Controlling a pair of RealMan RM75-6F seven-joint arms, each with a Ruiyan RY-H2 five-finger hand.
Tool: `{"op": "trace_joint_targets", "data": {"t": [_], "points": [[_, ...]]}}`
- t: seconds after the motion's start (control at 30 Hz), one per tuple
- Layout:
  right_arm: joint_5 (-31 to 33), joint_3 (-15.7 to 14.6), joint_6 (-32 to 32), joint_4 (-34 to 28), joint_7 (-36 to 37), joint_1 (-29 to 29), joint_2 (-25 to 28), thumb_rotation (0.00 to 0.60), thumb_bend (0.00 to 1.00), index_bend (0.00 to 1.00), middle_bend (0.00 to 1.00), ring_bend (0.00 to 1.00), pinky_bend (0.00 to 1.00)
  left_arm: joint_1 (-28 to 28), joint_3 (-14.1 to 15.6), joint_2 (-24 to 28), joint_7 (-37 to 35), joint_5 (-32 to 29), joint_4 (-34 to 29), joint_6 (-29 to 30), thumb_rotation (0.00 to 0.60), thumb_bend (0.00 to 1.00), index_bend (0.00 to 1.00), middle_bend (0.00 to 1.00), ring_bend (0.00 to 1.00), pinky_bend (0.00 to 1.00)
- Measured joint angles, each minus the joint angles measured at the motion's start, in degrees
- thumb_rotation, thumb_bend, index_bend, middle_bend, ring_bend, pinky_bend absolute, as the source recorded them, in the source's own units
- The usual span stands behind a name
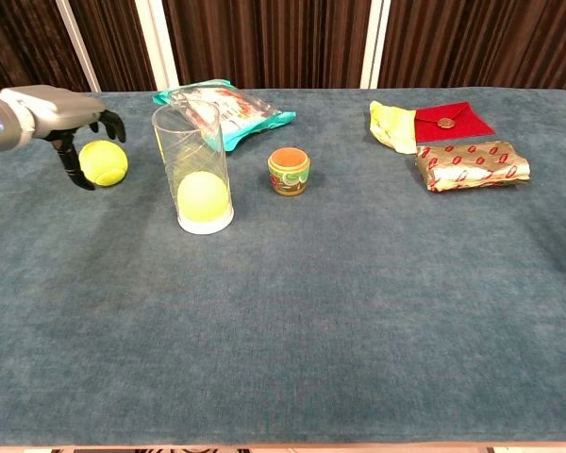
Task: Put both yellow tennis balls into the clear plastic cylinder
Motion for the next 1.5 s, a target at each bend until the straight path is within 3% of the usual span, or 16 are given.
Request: {"op": "trace_joint_targets", "data": {"t": [0.27,0.6,0.97,1.27,1.5], "points": [[0.3,0.1,-0.1,0.1,0.3,0.0,0.1,0.600,0.34,0.00,0.02,0.02,0.00,-0.5,-0.4,-2.2,0.9,0.5,2.2,-0.8,0.600,0.10,0.24,0.25,0.23,0.43],[0.2,0.1,0.3,0.1,0.8,-0.1,0.3,0.600,0.34,0.00,0.02,0.02,0.00,-0.5,-0.6,-3.6,2.8,-0.7,3.5,-2.1,0.600,0.13,0.28,0.39,0.34,0.56],[0.2,0.1,0.4,-0.1,0.8,-0.2,0.4,0.600,0.34,0.00,0.02,0.02,0.00,0.2,-0.7,-2.5,4.0,-1.0,2.2,-1.3,0.600,0.33,0.39,0.51,0.44,0.66],[0.0,0.0,0.6,-0.3,0.9,-0.3,0.5,0.600,0.34,0.00,0.02,0.02,0.00,1.3,-1.5,2.6,3.2,0.7,-4.6,1.5,0.600,0.33,0.40,0.50,0.44,0.66],[0.0,0.0,0.6,-0.5,0.9,-0.3,0.5,0.600,0.34,0.00,0.02,0.02,0.00,2.0,-3.7,11.9,2.6,3.3,-18.2,6.6,0.600,0.33,0.40,0.50,0.44,0.66]]}}
